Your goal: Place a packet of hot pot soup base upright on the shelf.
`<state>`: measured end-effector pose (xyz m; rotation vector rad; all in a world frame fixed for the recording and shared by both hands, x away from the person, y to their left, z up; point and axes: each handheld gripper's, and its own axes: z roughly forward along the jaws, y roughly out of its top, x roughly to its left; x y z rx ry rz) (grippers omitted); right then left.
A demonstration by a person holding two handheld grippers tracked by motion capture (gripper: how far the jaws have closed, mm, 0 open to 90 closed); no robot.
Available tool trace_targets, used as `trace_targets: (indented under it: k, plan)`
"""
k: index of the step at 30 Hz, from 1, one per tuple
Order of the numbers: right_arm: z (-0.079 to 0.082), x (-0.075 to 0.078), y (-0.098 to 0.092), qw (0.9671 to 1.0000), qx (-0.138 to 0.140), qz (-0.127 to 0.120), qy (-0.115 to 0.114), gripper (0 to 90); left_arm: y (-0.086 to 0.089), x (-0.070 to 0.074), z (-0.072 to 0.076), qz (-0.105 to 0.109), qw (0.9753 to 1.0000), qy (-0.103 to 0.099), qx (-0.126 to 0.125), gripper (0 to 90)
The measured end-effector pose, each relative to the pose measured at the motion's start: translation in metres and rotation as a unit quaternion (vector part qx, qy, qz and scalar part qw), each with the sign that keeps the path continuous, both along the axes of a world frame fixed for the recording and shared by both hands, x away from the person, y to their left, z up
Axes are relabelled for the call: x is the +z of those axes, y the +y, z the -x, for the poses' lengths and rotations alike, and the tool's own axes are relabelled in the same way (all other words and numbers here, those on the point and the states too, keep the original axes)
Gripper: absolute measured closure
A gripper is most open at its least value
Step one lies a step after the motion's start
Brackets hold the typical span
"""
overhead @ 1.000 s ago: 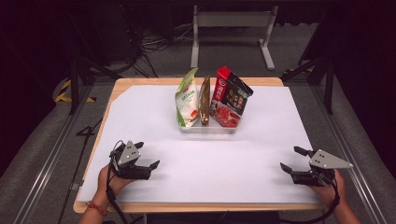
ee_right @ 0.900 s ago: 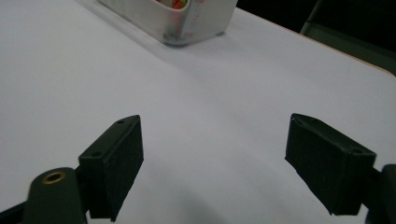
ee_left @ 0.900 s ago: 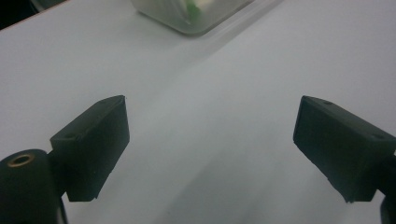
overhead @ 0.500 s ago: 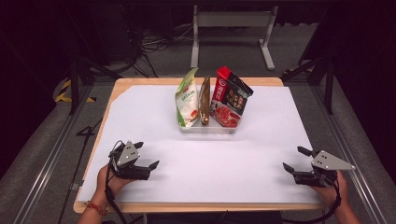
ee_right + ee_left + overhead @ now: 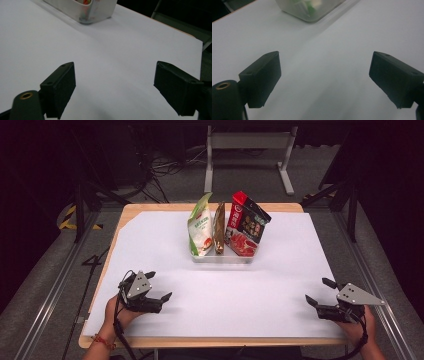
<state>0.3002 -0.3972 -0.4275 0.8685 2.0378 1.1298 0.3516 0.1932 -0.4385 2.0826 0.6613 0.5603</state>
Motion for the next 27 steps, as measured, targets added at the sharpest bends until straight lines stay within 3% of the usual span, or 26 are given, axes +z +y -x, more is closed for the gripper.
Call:
trace_targets:
  k: [27]
  plan:
    - [-0.0026, -0.0017, -0.0042, 0.9999, -0.015, -0.001, 0.004, 18.2, -0.0027, -0.0027, -0.0043, -0.008, 0.9999, 0.011, 0.004, 11.3]
